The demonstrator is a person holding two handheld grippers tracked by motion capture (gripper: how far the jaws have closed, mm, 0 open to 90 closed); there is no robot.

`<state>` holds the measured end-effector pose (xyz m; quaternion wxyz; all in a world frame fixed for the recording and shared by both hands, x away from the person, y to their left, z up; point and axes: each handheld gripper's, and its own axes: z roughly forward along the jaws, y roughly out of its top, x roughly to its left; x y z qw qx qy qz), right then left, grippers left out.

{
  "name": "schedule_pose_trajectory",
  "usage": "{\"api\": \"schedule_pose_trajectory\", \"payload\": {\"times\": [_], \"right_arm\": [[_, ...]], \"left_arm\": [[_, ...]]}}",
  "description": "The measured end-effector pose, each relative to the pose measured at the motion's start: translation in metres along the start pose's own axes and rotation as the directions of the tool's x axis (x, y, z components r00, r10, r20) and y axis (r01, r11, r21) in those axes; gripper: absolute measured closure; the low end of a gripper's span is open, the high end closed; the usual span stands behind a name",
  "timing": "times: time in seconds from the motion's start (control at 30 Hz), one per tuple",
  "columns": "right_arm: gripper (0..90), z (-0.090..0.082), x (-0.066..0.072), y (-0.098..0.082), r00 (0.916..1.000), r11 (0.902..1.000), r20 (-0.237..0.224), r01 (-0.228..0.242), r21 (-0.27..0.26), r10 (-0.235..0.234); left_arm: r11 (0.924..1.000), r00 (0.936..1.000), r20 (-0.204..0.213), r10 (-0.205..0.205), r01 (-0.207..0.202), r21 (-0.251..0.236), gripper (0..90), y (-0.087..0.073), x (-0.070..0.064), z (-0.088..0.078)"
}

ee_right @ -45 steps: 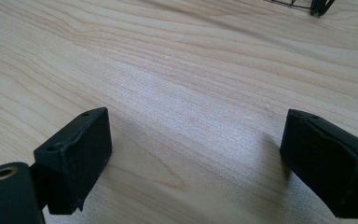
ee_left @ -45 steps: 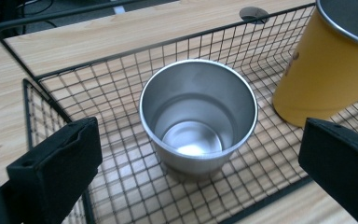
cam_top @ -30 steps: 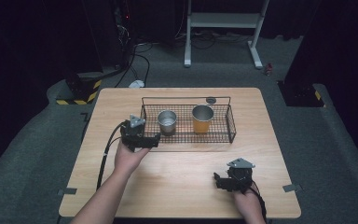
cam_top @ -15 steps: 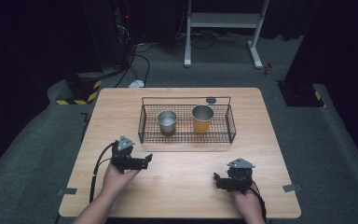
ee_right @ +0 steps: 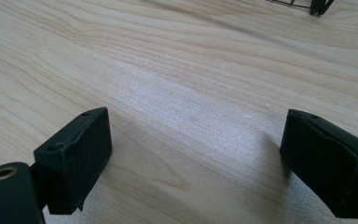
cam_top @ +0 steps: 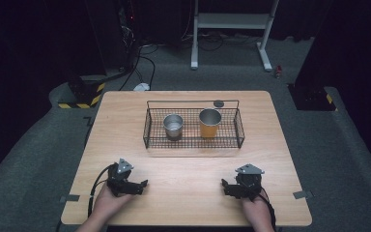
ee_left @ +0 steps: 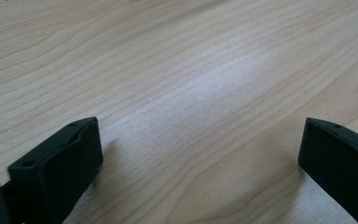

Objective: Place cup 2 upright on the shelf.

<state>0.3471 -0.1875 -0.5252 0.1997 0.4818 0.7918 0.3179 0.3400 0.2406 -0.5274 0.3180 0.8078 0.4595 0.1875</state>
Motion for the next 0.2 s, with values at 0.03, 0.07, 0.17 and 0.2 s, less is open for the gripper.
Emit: {"api": "schedule_pose_trajectory", "payload": {"times": [0.03, 0.07, 0.17, 0.2], "right_arm": [[8.8, 0.0000, 0.0000, 0.0000, 1.0000, 1.0000, 0.000, 0.000, 0.000, 0.000], [8.8, 0.0000, 0.0000, 0.0000, 1.0000, 1.0000, 0.000, 0.001, 0.000, -0.001], [8.9, 0.0000, 0.0000, 0.0000, 1.0000, 1.0000, 0.000, 0.000, 0.000, 0.000], [8.8, 0.0000, 0.0000, 0.0000, 1.0000, 1.0000, 0.000, 0.000, 0.000, 0.000]], "left_arm": [[1.0000, 1.0000, -0.001, 0.002, -0.002, -0.003, 0.4, -0.0003, -0.0007, 0.0000], [1.0000, 1.0000, -0.001, -0.002, 0.002, -0.003, 0.3, -0.0005, -0.0008, 0.0000], [1.0000, 1.0000, 0.000, -0.004, 0.004, -0.004, 0.2, -0.0012, -0.0002, -0.0004], [1.0000, 1.0000, 0.001, -0.006, 0.006, -0.005, 0.2, -0.0015, -0.0002, -0.0005]]}}
